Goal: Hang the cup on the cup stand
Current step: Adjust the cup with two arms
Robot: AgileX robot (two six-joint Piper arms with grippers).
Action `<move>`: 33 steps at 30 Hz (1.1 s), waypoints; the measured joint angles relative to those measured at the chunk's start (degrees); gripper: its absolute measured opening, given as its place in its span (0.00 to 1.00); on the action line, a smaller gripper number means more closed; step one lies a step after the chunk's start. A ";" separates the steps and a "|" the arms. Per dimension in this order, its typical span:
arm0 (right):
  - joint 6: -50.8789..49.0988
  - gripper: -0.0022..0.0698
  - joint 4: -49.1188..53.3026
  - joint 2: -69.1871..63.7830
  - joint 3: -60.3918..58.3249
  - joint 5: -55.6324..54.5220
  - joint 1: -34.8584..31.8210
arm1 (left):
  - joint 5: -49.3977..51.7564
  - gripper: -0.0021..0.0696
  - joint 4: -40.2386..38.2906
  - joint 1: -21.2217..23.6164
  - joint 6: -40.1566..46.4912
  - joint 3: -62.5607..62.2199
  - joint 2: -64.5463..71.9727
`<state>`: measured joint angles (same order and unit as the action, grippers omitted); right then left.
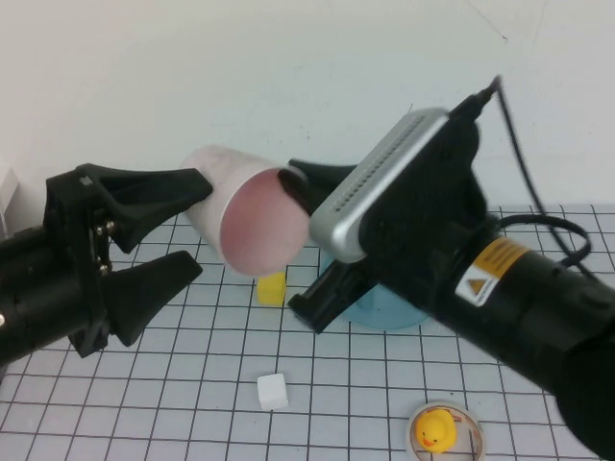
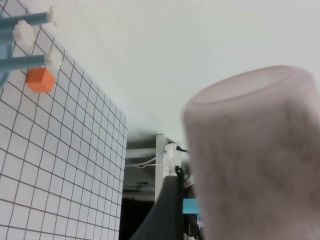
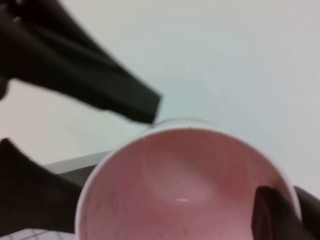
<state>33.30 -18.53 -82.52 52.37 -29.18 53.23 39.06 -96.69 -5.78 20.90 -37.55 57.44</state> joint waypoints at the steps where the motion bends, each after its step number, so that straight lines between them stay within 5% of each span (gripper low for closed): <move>1: -2.53 0.05 1.83 -0.59 0.00 -0.23 0.00 | -0.10 0.99 -0.13 0.00 -0.23 -0.11 0.00; 9: -11.70 0.05 9.26 -3.54 0.00 -4.28 0.19 | -3.28 0.99 0.14 0.00 -0.13 -1.81 0.25; 33: -16.74 0.07 19.71 -4.90 0.00 -7.92 1.32 | -4.80 0.97 -0.63 0.00 5.99 -2.63 2.22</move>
<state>16.56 1.18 -87.42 52.37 -37.10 54.55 34.26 -97.33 -5.78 26.90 -40.18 59.66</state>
